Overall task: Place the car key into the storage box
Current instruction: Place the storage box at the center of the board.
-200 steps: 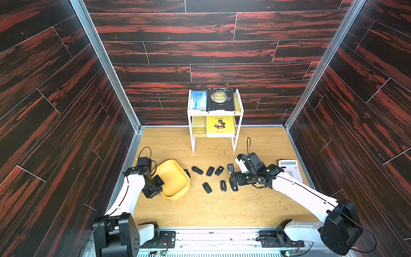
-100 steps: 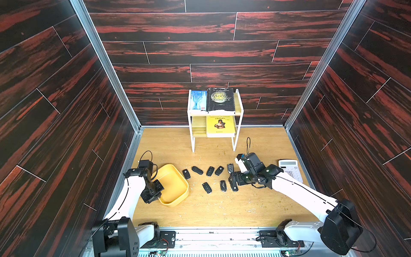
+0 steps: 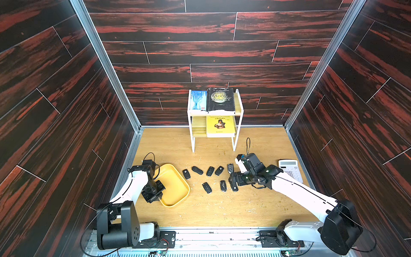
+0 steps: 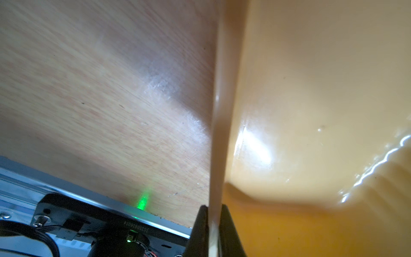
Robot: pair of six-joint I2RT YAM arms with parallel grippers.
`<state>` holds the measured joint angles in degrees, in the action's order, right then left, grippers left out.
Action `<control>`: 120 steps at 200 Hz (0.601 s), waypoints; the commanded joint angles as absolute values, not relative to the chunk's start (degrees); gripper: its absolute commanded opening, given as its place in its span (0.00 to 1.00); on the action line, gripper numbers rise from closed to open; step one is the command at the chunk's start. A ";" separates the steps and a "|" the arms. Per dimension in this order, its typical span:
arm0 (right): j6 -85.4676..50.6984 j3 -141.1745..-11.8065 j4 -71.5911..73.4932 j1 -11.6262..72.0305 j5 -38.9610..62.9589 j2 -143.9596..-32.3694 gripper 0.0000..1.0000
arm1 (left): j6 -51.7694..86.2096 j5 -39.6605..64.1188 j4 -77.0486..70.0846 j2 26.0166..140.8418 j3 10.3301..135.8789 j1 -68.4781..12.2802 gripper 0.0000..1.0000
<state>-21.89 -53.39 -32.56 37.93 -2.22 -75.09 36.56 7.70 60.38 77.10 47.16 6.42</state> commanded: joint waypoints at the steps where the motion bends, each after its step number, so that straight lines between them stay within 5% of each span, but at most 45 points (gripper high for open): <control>1: -21.29 -52.82 -32.30 38.41 -2.46 -75.36 0.92 | 37.64 6.31 62.73 79.37 46.84 6.53 0.08; 62: -21.01 -51.42 -30.41 38.41 -2.18 -76.97 0.92 | 36.65 7.84 62.41 78.57 47.38 6.54 0.40; 87: -20.94 -51.33 -30.33 38.40 -2.50 -76.65 0.92 | 36.29 8.01 61.99 77.16 47.87 6.53 0.60; 113: -21.01 -50.82 -29.97 38.41 -2.53 -76.63 0.92 | 36.55 8.66 60.79 75.12 48.25 6.56 0.64; 116: -21.03 -50.74 -29.82 38.41 -2.50 -76.73 0.92 | 36.53 8.82 60.66 74.95 48.33 6.51 0.87; 120: -21.09 -50.67 -29.82 38.36 -2.52 -76.73 0.92 | 36.48 9.04 60.22 74.67 48.30 6.53 0.96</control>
<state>-21.58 -51.75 -30.28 37.93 -2.26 -76.53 36.25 8.16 60.55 77.36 47.68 6.42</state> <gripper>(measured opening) 0.921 0.685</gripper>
